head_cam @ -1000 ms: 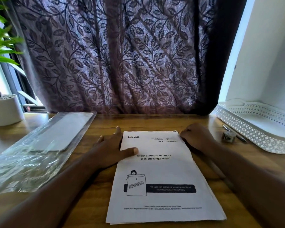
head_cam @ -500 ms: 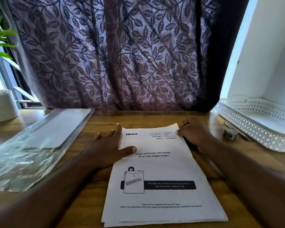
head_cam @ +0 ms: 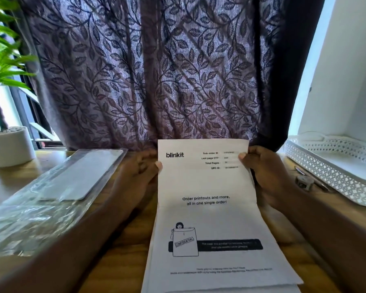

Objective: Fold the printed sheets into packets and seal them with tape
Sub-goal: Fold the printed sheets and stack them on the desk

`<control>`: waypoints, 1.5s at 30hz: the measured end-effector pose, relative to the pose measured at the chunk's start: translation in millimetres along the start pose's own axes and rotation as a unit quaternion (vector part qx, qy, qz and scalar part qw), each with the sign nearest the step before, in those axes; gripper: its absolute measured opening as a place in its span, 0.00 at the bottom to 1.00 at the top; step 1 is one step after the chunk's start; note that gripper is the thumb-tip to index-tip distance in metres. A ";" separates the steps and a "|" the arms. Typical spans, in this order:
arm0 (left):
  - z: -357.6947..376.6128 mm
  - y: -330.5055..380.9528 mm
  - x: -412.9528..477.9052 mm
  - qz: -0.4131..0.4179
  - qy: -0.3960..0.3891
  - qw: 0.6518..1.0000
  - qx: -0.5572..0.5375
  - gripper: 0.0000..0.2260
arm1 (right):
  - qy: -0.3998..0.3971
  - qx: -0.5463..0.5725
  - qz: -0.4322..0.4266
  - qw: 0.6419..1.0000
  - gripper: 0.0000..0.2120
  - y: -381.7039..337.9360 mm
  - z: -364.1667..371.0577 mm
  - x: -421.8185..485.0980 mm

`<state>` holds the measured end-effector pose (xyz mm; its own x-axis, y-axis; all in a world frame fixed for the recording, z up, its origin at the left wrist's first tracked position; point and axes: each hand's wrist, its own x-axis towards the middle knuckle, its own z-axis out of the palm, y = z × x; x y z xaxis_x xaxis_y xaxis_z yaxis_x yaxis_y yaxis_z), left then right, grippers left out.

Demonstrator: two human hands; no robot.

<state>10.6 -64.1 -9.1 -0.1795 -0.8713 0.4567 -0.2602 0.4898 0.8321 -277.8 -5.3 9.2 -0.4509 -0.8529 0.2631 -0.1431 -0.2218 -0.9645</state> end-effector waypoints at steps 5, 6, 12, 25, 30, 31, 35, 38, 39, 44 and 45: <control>1.4 16.2 -6.1 -0.047 -0.012 0.996 -0.073 0.03 | -0.003 0.016 -0.037 0.999 0.05 -11.3 5.9 -8.6; 0.5 16.4 -5.1 -0.057 -0.004 0.995 -0.084 0.03 | -0.015 0.017 -0.039 0.999 0.06 -12.5 6.0 -10.4; -8.6 20.3 -0.8 -0.079 0.011 0.990 -0.117 0.03 | -0.124 0.032 -0.014 0.992 0.10 -10.5 2.3 -19.4; -7.6 25.2 -6.9 -0.100 0.021 0.943 -0.316 0.09 | -0.144 0.162 0.079 0.973 0.11 -14.8 -0.9 -22.9; -11.7 21.7 -6.5 -0.124 -0.013 0.924 -0.362 0.13 | -0.136 0.150 0.079 0.976 0.15 -11.7 -3.4 -20.6; -11.1 21.4 -7.2 -0.112 -0.016 0.931 -0.347 0.12 | -0.129 0.116 0.057 0.983 0.11 -12.0 -2.7 -21.4; -9.1 14.3 -3.6 0.007 0.005 0.998 -0.064 0.05 | -0.083 0.008 -0.053 0.995 0.05 -11.8 5.1 -25.6; -11.6 9.2 -0.4 0.052 -0.008 0.996 0.075 0.05 | -0.054 -0.033 -0.082 0.995 0.05 -12.3 9.3 -27.9; -11.8 8.7 -0.1 0.064 -0.009 0.992 0.109 0.07 | -0.044 -0.066 -0.092 0.993 0.04 -11.6 9.9 -27.6; -8.7 20.3 -5.7 0.100 0.009 0.985 0.138 0.08 | 0.030 -0.304 -0.275 0.912 0.04 -15.4 21.1 -29.1; -7.1 22.2 -7.5 0.115 0.017 0.983 0.142 0.08 | 0.017 -0.318 -0.315 0.894 0.04 -19.1 27.0 -32.7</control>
<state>12.9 -46.8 8.2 -0.2338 -0.7340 0.6376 -0.4719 0.6591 0.5856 -236.5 14.2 18.5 -0.1290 -0.6359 0.7609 -0.8449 -0.3313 -0.4201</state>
